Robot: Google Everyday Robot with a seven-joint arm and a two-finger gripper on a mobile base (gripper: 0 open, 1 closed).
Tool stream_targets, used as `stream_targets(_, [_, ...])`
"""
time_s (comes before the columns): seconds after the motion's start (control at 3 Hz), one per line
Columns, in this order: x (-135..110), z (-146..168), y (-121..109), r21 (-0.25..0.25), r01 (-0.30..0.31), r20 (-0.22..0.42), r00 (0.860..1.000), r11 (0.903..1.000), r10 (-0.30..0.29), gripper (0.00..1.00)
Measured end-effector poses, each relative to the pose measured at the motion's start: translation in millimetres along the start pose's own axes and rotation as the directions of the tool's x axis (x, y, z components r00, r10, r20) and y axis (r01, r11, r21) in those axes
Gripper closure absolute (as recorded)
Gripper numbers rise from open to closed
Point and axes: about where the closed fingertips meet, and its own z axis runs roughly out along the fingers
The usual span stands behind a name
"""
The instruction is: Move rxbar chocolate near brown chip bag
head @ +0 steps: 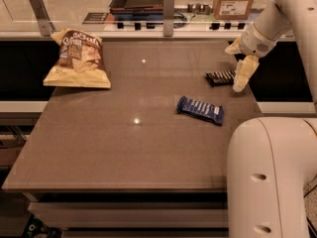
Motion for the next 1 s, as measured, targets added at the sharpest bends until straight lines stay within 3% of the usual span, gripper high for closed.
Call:
stream_targets(0.67, [-0.3,7.9,7.3,-0.037,0.020,-0.039,0.999,0.9991,-0.022,0.00])
stream_targets(1.0, [-1.6,11.9,11.7,-0.056,0.032,-0.049,0.998,0.9979,-0.034,0.18])
